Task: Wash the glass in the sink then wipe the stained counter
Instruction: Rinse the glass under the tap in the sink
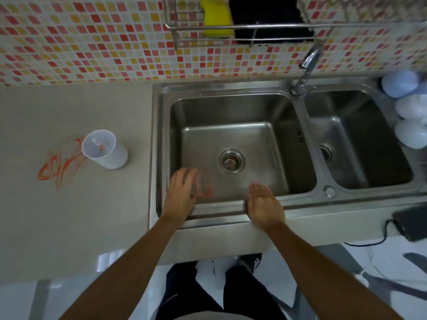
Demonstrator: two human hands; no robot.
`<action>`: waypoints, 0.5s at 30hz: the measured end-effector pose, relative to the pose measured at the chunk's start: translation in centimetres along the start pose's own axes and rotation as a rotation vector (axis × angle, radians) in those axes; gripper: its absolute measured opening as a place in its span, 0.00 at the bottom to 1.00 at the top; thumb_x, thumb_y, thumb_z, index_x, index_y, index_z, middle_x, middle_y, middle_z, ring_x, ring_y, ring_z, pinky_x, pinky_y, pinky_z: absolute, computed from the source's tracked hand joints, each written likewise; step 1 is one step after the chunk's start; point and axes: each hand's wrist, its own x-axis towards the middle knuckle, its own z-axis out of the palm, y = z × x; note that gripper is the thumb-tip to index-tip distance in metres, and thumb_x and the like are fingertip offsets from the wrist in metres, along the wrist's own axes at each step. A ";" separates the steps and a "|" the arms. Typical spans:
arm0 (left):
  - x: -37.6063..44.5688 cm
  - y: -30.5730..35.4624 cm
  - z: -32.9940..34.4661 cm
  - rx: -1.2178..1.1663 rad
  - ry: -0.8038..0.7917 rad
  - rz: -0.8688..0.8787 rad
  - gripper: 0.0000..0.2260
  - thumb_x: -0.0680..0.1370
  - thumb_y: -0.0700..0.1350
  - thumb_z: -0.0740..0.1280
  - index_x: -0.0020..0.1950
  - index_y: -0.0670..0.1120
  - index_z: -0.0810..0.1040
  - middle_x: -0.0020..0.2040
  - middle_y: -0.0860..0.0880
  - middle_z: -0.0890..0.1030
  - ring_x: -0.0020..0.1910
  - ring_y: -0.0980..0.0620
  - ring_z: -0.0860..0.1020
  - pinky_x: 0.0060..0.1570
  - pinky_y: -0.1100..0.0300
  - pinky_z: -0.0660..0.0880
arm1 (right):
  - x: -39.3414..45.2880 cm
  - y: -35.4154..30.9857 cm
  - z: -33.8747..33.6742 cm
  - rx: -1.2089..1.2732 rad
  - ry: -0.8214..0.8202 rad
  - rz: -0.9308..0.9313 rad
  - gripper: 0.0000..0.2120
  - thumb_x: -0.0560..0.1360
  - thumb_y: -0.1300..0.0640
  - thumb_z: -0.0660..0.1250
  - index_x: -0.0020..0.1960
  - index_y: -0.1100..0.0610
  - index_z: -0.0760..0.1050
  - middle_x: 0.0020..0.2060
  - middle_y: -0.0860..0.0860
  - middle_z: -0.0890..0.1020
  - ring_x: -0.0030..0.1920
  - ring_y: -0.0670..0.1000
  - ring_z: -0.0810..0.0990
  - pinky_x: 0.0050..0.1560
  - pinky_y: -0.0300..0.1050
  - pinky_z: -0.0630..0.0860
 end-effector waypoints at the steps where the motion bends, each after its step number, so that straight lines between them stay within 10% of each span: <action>1: 0.2 0.3 0.0 0.046 -0.009 -0.007 0.34 0.68 0.36 0.74 0.71 0.46 0.65 0.68 0.42 0.66 0.67 0.42 0.67 0.65 0.48 0.72 | 0.1 0.2 0.2 0.009 0.035 -0.013 0.21 0.79 0.53 0.50 0.58 0.62 0.77 0.54 0.58 0.81 0.58 0.56 0.78 0.71 0.47 0.59; 7: 2.2 2.5 0.5 0.257 -0.015 -0.066 0.33 0.70 0.57 0.73 0.70 0.49 0.65 0.64 0.41 0.66 0.61 0.42 0.67 0.60 0.50 0.72 | 0.3 0.3 0.3 0.005 0.091 -0.072 0.16 0.76 0.57 0.53 0.43 0.60 0.79 0.38 0.55 0.82 0.43 0.54 0.79 0.66 0.51 0.69; 15: 4.6 5.7 1.2 0.612 0.011 0.039 0.30 0.67 0.47 0.76 0.66 0.46 0.68 0.57 0.37 0.72 0.55 0.40 0.72 0.59 0.50 0.72 | 0.1 0.5 0.0 0.009 0.130 -0.084 0.21 0.74 0.56 0.49 0.44 0.64 0.80 0.40 0.58 0.82 0.45 0.57 0.80 0.63 0.53 0.72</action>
